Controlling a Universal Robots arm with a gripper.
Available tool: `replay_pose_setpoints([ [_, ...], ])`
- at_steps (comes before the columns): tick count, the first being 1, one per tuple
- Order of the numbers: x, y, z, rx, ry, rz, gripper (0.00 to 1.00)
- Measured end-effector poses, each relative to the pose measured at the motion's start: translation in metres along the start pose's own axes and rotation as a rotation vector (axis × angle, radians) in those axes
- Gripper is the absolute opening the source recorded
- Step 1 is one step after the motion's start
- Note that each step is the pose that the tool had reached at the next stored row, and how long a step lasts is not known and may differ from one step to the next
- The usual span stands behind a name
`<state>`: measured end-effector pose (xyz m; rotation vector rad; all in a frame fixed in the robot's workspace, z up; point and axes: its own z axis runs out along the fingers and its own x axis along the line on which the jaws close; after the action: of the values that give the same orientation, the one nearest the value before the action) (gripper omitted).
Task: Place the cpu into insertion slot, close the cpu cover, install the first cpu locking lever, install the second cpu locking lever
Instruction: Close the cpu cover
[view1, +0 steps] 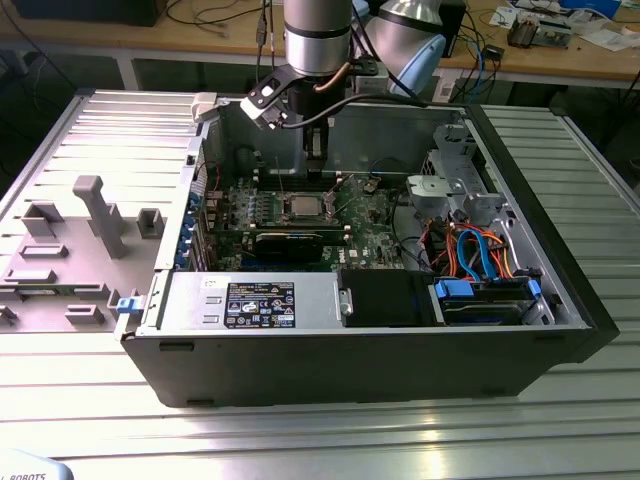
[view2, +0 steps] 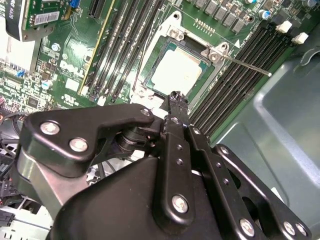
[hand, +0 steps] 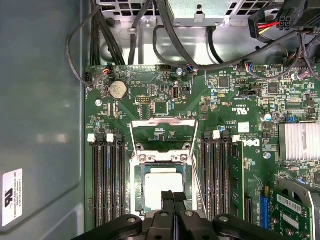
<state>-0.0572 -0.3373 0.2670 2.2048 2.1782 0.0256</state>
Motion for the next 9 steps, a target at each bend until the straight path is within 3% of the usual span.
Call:
replay_pose_setpoints([
  [1, 0.0001, 0.0018, 0.0001, 0.0082, -0.0001, 0.0, 0.11],
  [2, 0.0, 0.0023, 0.0001, 0.0112, -0.0002, 0.0, 0.11],
  [9, 0.0001, 0.0027, 0.0001, 0.0146, -0.0002, 0.0, 0.11],
])
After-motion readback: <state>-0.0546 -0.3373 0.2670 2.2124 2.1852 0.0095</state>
